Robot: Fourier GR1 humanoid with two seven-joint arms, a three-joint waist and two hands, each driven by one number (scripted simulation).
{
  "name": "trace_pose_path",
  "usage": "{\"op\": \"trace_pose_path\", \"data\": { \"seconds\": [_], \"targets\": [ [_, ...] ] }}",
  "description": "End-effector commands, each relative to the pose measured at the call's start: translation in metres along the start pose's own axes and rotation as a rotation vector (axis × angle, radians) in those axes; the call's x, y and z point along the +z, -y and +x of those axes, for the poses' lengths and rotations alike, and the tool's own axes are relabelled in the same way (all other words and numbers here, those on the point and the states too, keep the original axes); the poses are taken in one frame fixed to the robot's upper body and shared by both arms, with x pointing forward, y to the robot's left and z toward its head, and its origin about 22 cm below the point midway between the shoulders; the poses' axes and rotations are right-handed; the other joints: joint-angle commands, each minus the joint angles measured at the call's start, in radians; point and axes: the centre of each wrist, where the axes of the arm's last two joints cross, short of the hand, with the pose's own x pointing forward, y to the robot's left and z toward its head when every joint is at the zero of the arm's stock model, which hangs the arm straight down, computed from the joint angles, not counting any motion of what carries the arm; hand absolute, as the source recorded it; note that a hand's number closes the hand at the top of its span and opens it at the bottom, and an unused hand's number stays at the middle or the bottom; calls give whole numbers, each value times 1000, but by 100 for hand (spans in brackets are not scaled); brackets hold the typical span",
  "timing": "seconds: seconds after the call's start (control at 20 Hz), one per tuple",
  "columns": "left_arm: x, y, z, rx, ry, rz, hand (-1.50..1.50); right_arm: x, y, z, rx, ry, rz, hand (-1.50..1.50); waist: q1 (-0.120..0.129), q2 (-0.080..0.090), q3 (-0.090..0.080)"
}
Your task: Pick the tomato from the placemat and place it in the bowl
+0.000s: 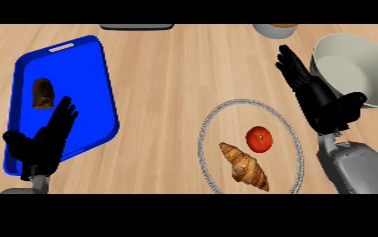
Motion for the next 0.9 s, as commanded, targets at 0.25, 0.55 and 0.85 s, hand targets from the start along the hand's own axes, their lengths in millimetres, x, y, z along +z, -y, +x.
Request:
{"op": "trace_pose_path", "data": {
  "seconds": [0.25,0.55,0.85],
  "targets": [
    [-28,-17,80,-154,256,72,0,-3,36,80,113,532,306,150,5,14,16],
    [-18,-1,71,-134,209,84,0,82,80,-14,616,66,-89,-150,-41,9,13],
    [-14,-2,77,-154,199,52,0,159,58,-12,655,90,-7,-150,-15,15,11]
  ]
}}
